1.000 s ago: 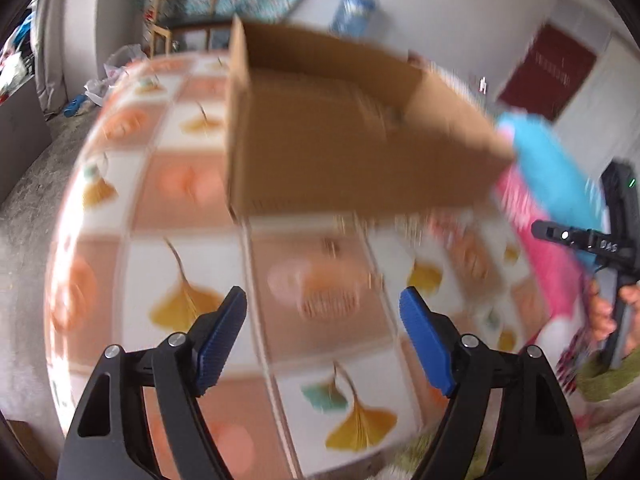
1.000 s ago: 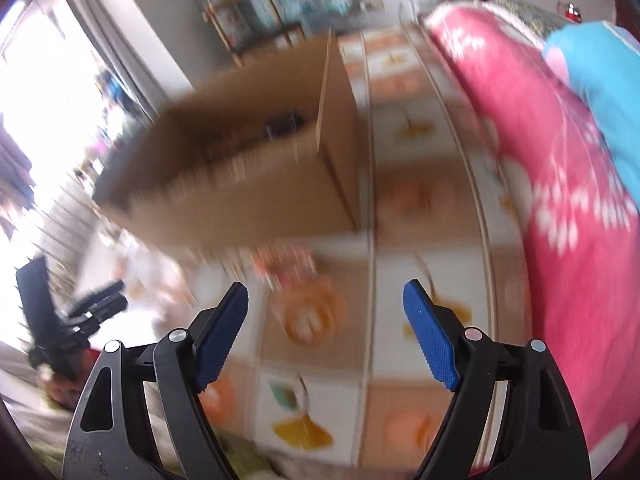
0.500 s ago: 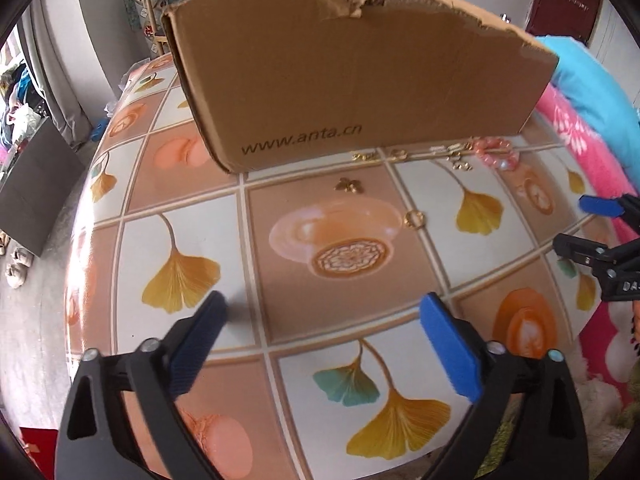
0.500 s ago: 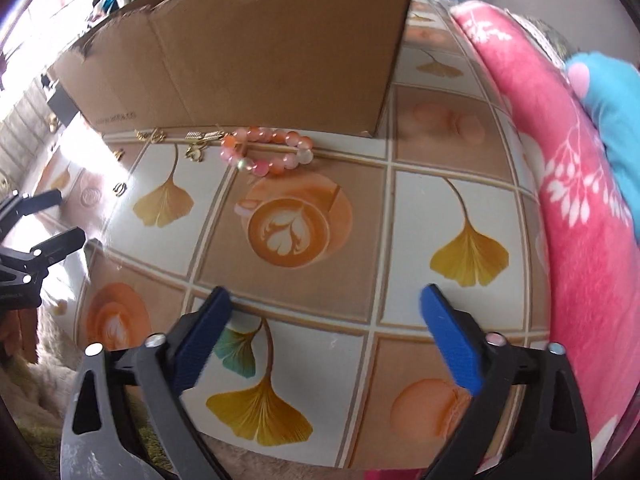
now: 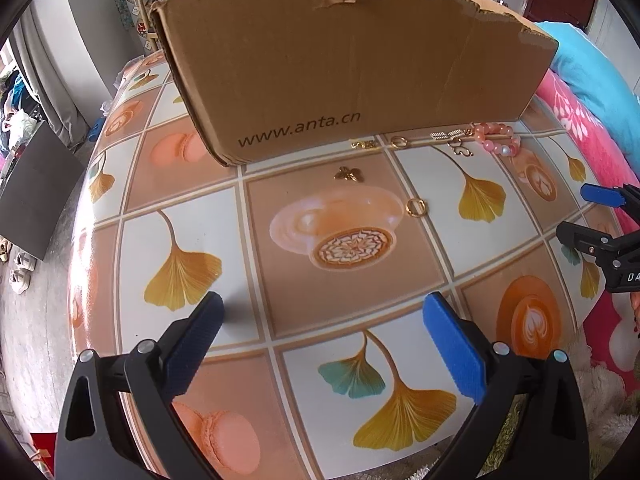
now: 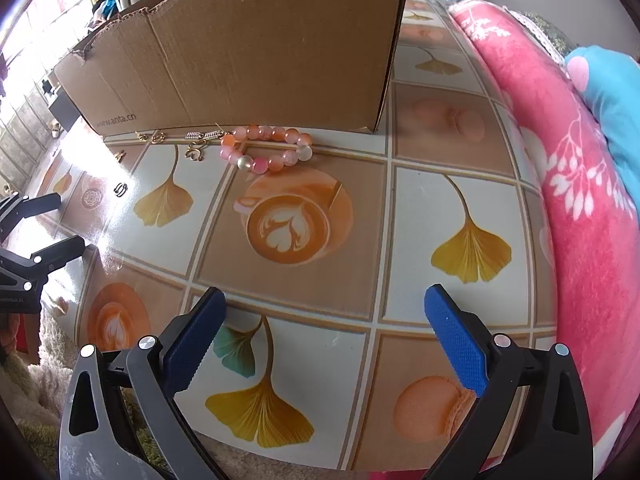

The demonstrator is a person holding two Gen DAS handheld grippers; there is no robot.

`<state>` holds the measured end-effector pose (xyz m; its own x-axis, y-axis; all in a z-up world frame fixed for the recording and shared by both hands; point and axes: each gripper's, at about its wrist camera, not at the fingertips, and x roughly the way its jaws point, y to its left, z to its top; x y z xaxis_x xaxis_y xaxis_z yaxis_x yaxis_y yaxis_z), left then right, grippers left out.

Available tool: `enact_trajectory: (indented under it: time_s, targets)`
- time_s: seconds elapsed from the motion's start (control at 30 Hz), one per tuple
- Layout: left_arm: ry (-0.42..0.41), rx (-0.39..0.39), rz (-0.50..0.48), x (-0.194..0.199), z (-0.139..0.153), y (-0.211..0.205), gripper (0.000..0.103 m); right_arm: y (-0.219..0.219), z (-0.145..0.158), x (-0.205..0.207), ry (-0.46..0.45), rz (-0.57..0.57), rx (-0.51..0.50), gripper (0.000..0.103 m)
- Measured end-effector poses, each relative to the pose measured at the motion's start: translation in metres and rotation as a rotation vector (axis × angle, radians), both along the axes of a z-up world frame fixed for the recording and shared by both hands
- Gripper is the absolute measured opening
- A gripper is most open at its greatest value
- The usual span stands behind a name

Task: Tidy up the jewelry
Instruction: 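Move both grippers back over the table beside the box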

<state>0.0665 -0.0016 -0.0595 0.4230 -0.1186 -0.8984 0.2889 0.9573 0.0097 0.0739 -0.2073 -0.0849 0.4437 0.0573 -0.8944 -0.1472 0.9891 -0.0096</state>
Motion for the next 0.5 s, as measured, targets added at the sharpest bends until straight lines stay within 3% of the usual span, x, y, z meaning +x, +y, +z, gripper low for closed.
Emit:
enact_trajectory:
  time_s: [0.2, 0.43, 0.5]
  targets:
    - [-0.017, -0.001, 0.003, -0.002, -0.001, 0.001, 0.099, 0.004, 0.006, -0.001, -0.032, -0.018, -0.006, 0.095]
    - [-0.041, -0.011, -0.012, -0.004, 0.000, 0.001, 0.099, 0.017, 0.029, 0.001, -0.115, 0.022, 0.146, 0.094]
    - [-0.047, -0.018, -0.013, -0.004, 0.000, 0.002, 0.098, 0.022, 0.034, 0.003, -0.128, 0.040, 0.181, 0.087]
